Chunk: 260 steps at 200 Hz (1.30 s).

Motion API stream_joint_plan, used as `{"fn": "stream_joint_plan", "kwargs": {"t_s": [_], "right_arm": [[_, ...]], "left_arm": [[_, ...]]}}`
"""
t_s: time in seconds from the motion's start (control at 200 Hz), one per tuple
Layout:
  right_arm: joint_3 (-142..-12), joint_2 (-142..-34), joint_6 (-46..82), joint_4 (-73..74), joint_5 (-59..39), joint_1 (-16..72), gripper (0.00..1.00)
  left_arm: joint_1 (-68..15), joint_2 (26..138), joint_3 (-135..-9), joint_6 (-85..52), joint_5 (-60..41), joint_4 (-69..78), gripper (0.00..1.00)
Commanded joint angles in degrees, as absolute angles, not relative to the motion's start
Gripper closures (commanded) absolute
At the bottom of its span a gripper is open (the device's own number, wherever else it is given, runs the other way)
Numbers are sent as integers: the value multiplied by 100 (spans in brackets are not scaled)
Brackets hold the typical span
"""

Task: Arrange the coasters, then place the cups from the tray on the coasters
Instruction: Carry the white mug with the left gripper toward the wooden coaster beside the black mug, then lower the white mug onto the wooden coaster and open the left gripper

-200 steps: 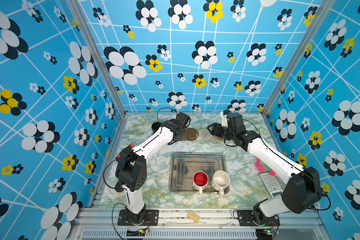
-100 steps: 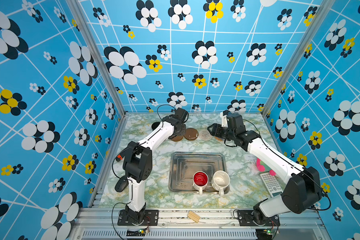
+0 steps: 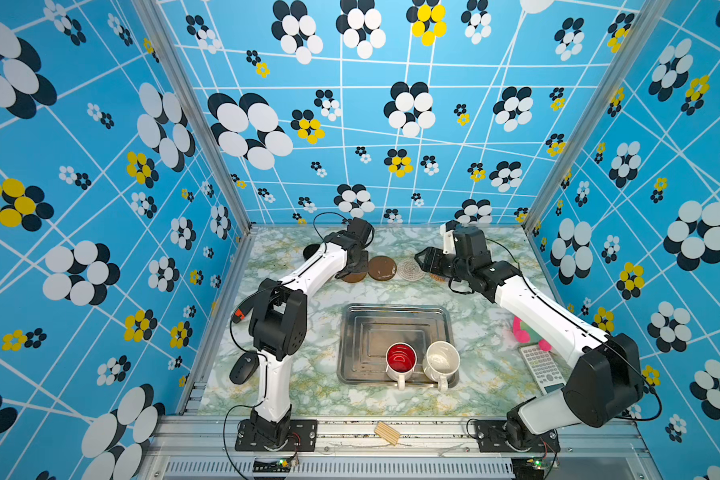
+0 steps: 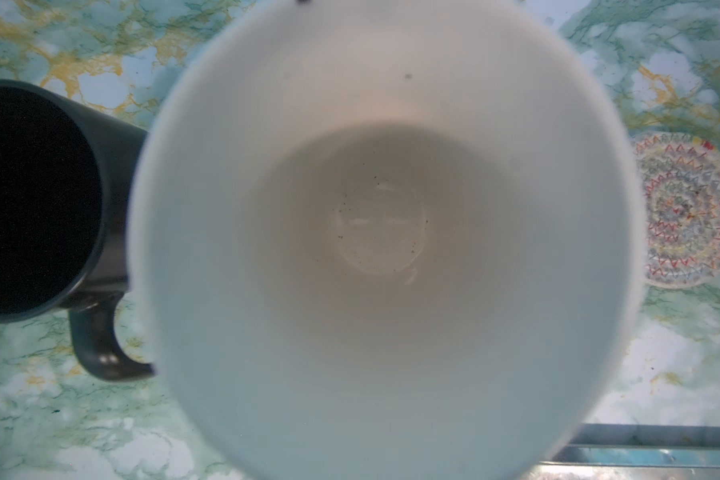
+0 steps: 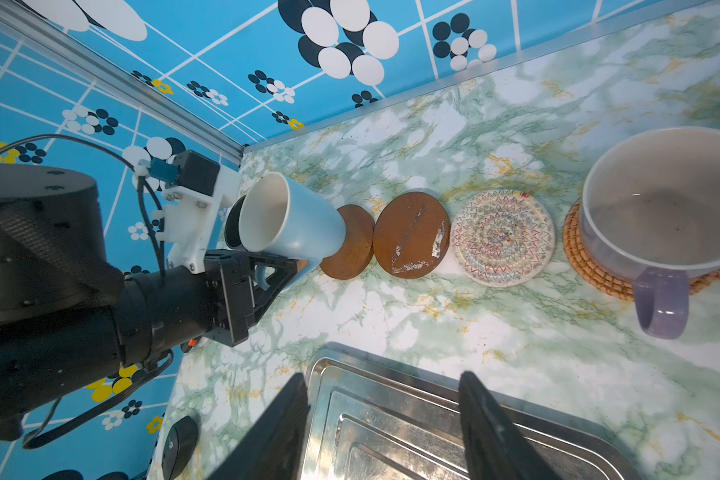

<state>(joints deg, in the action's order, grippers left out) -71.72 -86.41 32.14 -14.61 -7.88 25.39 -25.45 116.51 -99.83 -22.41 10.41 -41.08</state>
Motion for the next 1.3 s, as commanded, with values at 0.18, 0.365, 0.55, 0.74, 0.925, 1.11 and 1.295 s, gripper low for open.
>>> {"fn": "stream_joint_plan", "kwargs": {"t_s": [0.18, 0.365, 0.55, 0.74, 0.925, 1.11, 1.295], "right_arm": [[-7181, -8740, 3111, -1503, -879, 2556, 40], [-7163, -8769, 3103, -1503, -880, 2553, 40], [-7174, -8785, 3103, -1504, -888, 2555, 40], [-7182, -8815, 3102, -1514, -888, 2553, 40], [-7192, -8841, 3103, -1529, -893, 2558, 40], [-7219, -8883, 3103, -1534, -905, 2553, 40], [-7227, -8912, 3111, -1536, -923, 2555, 40]], "left_arm": [[-2437, 11750, -10219, -2249, 1046, -3911, 100], [-2399, 11820, -10216, -2270, 1021, -3903, 100], [-2394, 11882, -10216, -2302, 993, -3904, 100], [-2383, 11896, -10195, -2329, 975, -3893, 100], [-2367, 11942, -10173, -2344, 959, -3860, 100], [-2365, 12014, -10212, -2371, 905, -3864, 100], [-2357, 12036, -10203, -2366, 958, -3904, 100]]}}
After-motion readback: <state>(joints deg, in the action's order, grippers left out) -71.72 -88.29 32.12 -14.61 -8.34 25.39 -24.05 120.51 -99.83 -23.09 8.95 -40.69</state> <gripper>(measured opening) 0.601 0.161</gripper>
